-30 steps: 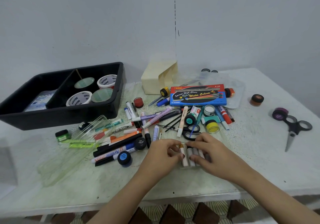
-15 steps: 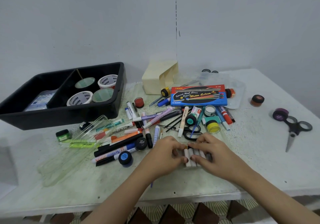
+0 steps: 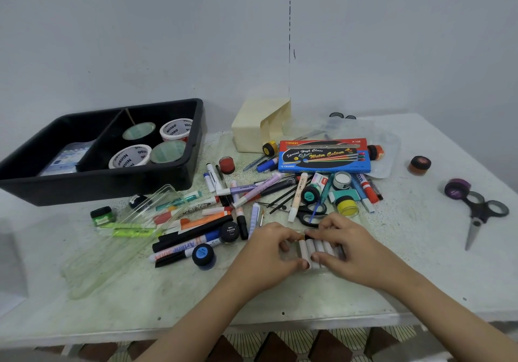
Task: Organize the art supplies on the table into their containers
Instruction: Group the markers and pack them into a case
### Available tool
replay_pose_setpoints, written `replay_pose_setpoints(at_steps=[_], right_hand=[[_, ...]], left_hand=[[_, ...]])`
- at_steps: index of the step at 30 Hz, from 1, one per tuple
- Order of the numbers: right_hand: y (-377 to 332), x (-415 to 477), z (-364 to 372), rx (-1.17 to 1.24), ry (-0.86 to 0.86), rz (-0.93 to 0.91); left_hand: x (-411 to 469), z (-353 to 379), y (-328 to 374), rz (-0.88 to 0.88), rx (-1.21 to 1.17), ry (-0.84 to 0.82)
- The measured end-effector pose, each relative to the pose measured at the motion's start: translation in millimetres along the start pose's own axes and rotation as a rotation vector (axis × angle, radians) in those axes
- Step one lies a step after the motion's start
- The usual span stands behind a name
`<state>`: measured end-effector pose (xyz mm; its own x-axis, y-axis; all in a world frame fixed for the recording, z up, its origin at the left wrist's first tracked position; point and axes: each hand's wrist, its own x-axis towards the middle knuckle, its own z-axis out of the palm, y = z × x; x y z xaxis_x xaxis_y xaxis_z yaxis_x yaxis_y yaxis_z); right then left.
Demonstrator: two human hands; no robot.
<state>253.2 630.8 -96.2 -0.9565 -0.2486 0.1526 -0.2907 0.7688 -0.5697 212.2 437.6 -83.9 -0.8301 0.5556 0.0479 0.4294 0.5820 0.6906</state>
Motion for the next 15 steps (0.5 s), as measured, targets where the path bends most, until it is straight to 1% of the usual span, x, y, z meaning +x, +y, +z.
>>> replay_pose_setpoints(at_steps=[6,12,15], right_hand=[[0,0,2,-0.039,0.011,-0.013],[-2,0,0,-0.129,0.022,-0.011],[-4,2,-3,-0.161,0.010,-0.012]], left_hand=[[-2,5,-1,-0.026,-0.006,0.051],[-2,3,-2,-0.035,-0.034,0.029],[-6,-5,-4,-0.001,-0.136,0.065]])
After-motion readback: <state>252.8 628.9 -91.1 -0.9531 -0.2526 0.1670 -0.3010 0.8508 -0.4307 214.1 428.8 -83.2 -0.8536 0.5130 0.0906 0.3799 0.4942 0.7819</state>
